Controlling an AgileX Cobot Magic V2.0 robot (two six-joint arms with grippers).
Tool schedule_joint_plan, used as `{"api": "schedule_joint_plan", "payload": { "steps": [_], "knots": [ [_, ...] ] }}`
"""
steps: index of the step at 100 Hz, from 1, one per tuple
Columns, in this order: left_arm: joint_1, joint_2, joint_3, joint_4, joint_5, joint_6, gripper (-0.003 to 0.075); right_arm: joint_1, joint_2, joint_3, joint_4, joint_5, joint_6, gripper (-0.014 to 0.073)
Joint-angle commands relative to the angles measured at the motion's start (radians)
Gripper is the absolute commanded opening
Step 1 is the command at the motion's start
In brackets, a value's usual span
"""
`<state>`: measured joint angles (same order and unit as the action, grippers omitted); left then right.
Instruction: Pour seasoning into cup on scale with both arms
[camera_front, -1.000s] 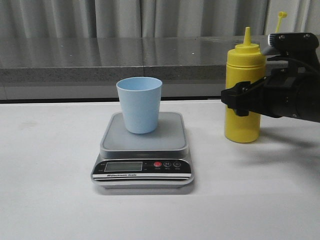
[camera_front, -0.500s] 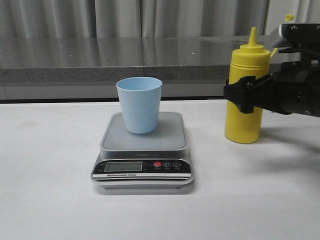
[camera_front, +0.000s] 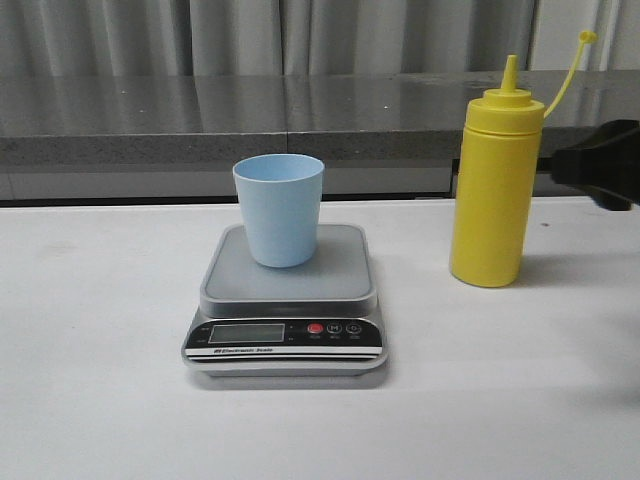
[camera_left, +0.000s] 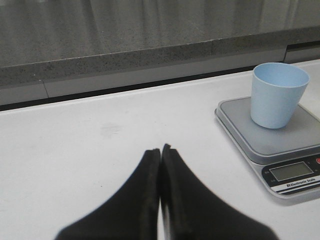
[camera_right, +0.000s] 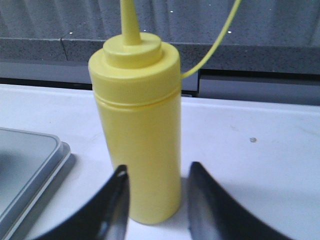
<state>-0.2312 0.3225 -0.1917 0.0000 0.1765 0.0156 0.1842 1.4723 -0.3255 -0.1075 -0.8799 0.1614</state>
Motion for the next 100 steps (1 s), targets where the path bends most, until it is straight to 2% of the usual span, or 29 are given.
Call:
{"api": "schedule_joint_plan", "payload": {
  "steps": [1,6,39,64,79,100],
  "knots": [
    [0.003,0.008,-0.028,0.0,-0.082,-0.009,-0.002,-0.007,-0.097,0.025,0.028,-0.04,0.003,0.0032],
    [0.003,0.008,-0.028,0.0,-0.082,-0.009,-0.002,-0.007,-0.132,0.045,0.042,-0.033,0.003,-0.0072],
    [0.003,0.008,-0.028,0.0,-0.082,-0.009,-0.002,-0.016,-0.336,0.118,0.138,0.069,-0.024,-0.0068],
    [0.003,0.008,-0.028,0.0,-0.082,-0.009,-0.002,-0.121,-0.495,0.19,0.137,0.09,-0.024,-0.0068],
    [0.003,0.008,-0.028,0.0,-0.082,-0.009,-0.002,-0.188,-0.6,0.207,0.093,0.183,-0.024,-0.0068],
    [0.003,0.008,-0.028,0.0,-0.082,-0.009,-0.002,-0.19,-0.695,0.233,-0.011,0.22,-0.024,-0.0068]
  ]
}}
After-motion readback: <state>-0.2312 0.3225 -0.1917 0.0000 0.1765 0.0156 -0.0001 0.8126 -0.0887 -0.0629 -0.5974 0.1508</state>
